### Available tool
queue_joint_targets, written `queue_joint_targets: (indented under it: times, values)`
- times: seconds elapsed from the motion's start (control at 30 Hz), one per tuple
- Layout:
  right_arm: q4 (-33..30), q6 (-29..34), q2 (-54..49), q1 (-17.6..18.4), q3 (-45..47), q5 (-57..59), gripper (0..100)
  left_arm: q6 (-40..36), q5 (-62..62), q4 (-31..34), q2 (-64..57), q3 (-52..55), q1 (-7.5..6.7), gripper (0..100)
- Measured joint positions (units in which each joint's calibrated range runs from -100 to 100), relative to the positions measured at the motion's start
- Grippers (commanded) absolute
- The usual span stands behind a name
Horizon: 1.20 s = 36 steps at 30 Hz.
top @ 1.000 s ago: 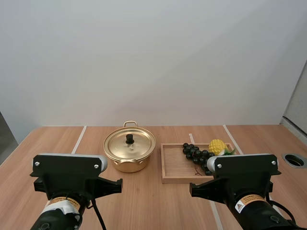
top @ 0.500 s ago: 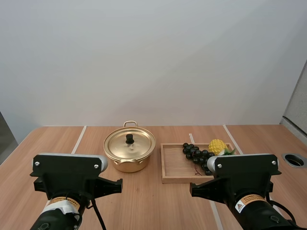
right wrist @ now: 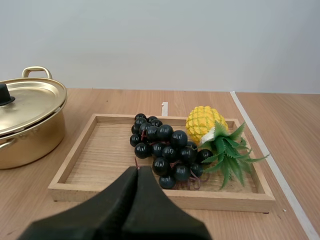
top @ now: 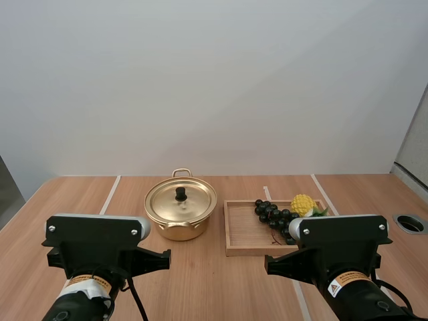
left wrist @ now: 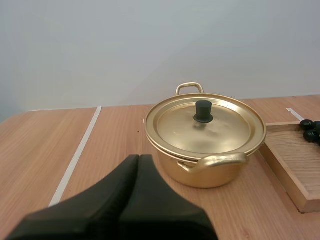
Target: Open the pot, put the grape inside, and close it
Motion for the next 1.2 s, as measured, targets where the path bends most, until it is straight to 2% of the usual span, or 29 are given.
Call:
queue_joint_targets:
  times: [0.17, 0.33, 0.53, 0.93, 1.2]
  values:
    - [0.0, 0.0, 0.0, 0.0, 0.0, 0.0, 0, 0.0, -0.8, -0.2, 0.0, 0.1, 0.0, 0]
    - [0.0, 0.0, 0.0, 0.0, -1.0, 0.4, 0, 0.0, -8.1, -0.2, 0.0, -0.6, 0.0, 0]
    - [0.6, 0.0, 0.0, 0.0, -12.6, 2.1, 0, 0.0, -12.6, -0.2, 0.0, -10.2, 0.0, 0]
    - [1.3, 0.0, -0.2, 0.0, -36.4, 7.6, 0, 0.0, -13.4, -0.2, -0.3, -32.9, 0.0, 0]
    - [1.3, 0.0, -0.3, 0.0, -43.5, 9.5, 0, 0.3, -5.3, -0.2, -0.3, -44.3, 0.0, 0]
